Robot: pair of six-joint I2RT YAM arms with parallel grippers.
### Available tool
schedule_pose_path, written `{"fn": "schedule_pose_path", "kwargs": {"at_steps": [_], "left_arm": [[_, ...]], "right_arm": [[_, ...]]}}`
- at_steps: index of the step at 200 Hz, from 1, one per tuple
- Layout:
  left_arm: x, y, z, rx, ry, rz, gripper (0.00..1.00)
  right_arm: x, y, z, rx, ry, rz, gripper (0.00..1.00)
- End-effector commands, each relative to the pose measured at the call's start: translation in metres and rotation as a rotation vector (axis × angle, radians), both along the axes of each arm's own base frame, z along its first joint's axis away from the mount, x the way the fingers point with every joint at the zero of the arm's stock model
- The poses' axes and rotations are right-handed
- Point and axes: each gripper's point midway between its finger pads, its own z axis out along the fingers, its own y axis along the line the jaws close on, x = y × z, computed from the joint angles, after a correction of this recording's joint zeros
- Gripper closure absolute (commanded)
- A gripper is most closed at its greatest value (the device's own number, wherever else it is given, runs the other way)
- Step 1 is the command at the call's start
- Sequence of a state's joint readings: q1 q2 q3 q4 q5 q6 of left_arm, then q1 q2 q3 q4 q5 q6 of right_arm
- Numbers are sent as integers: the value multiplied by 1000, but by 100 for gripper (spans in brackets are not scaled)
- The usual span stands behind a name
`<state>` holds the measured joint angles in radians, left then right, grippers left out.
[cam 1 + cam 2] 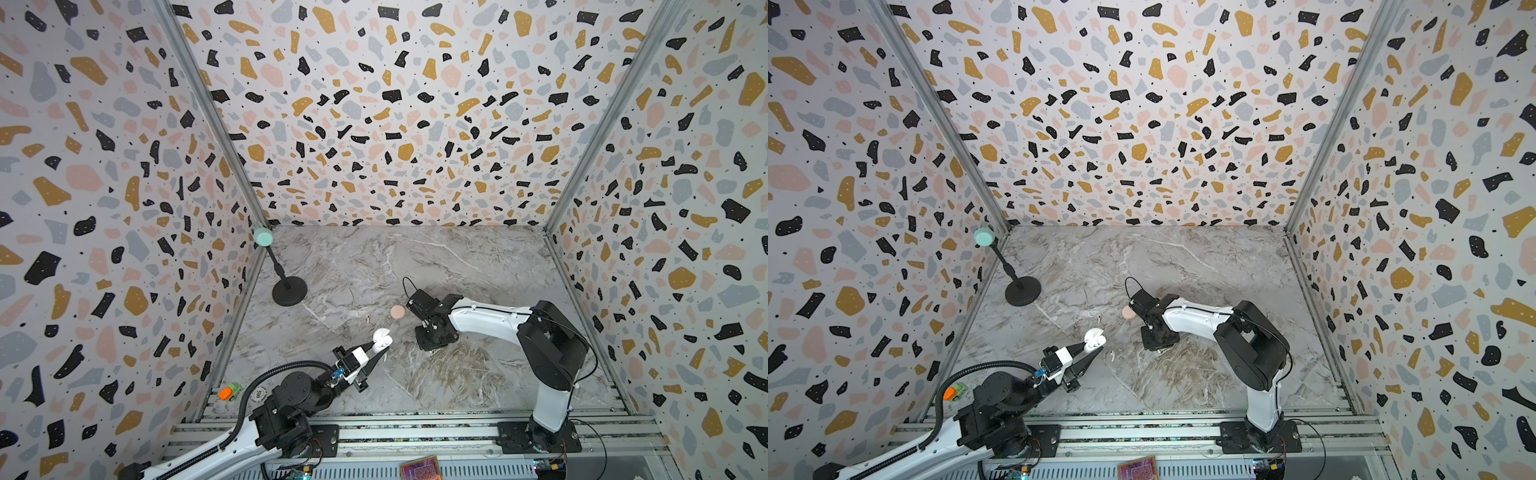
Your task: Insert the wireless bluetooth earbuds into the charging case
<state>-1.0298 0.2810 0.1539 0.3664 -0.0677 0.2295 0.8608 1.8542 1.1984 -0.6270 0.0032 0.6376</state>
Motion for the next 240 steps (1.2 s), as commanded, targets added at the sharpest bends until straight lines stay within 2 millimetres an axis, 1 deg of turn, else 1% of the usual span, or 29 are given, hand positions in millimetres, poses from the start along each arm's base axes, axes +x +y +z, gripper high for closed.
{"fn": "schedule_pose_path", "kwargs": {"at_steps": [1,33,91,139,202,240], "left_arm": [[-3,0,9,-28,-36,-10,100],[-3,0,9,-25,-36,-12,100],[-4,-1,8,-24,-36,-13,100],[-4,-1,8,-21,-36,-13,100],[-4,0,8,-22,-41,-10,100],[-4,1,9,-23,-43,-9,100]], "right_arm": [[3,4,3,17,2,3,74],[0,4,-1,21,13,3,76],[-1,3,-2,23,15,-4,77],[-3,-3,-4,7,19,-12,77],[-3,-6,4,2,7,15,70],[-3,-14,5,-31,7,30,70]]}}
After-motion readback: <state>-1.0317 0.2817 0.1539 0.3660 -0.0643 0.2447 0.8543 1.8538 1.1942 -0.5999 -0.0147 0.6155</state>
